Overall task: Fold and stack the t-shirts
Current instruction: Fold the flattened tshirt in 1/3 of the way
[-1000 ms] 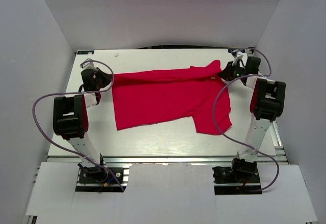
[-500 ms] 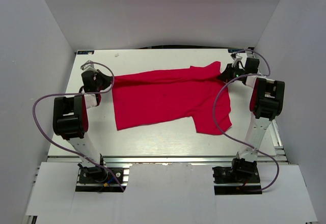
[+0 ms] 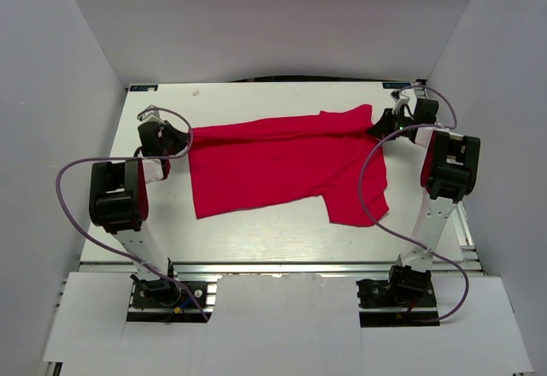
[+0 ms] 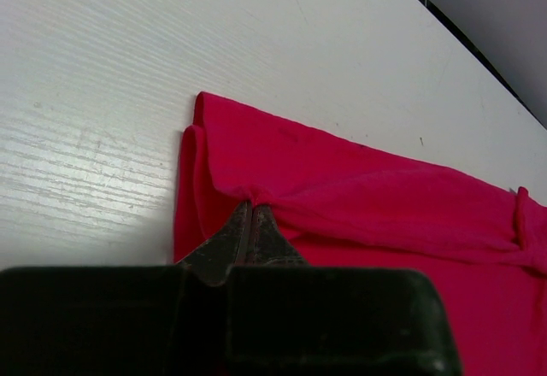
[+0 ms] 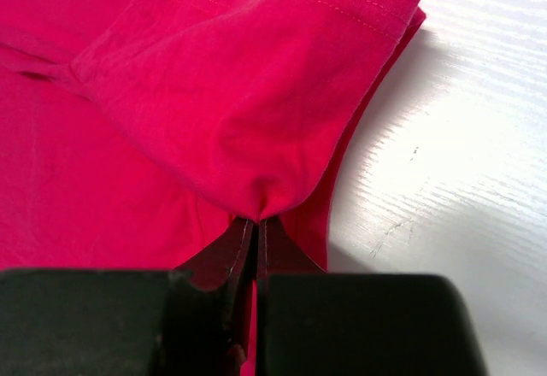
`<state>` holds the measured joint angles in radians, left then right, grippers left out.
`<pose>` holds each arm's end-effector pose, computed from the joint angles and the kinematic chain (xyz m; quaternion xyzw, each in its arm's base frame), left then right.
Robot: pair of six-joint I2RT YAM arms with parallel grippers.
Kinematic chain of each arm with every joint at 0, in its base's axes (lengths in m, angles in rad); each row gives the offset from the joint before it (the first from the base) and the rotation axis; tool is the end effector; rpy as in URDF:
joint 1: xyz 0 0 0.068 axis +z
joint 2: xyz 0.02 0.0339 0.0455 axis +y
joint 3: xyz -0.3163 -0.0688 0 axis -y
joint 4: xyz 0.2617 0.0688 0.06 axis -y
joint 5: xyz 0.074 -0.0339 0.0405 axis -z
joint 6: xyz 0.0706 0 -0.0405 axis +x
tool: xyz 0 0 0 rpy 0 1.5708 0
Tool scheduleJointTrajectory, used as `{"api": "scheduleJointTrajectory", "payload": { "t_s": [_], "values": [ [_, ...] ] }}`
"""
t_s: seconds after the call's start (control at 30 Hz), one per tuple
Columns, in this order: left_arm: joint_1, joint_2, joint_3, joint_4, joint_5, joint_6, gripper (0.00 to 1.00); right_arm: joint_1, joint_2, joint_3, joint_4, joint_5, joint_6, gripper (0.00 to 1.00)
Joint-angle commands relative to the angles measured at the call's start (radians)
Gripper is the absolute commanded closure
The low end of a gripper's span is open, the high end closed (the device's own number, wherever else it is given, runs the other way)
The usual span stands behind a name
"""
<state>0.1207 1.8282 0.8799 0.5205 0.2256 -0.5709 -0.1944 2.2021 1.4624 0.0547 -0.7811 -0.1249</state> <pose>0.4306 0.0363 0.1825 -0.2260 0.8069 -0.2122 0.5028 0.5361 -0.0549 0.1582 -0.1340 0.8406 0.2766 0.4459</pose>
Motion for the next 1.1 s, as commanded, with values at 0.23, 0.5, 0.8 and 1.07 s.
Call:
{"api": "scheduleJointTrajectory", "payload": {
  "t_s": [0.23,0.5,0.8,1.07],
  "values": [
    [0.007,0.014,0.041,-0.034,0.008,0.032,1.0,-0.007,0.002,0.019,-0.046,0.003,0.01,1.0],
    [0.008,0.01,0.039,-0.059,0.017,0.032,0.95,-0.007,0.01,0.041,-0.101,0.034,0.01,1.0],
    [0.007,0.006,0.083,-0.171,0.003,0.045,0.61,-0.008,0.005,0.062,-0.145,0.048,-0.007,0.83],
    [0.008,-0.082,0.091,-0.246,-0.1,0.066,0.29,-0.023,-0.047,0.078,-0.171,0.039,-0.024,0.56]
  ]
}}
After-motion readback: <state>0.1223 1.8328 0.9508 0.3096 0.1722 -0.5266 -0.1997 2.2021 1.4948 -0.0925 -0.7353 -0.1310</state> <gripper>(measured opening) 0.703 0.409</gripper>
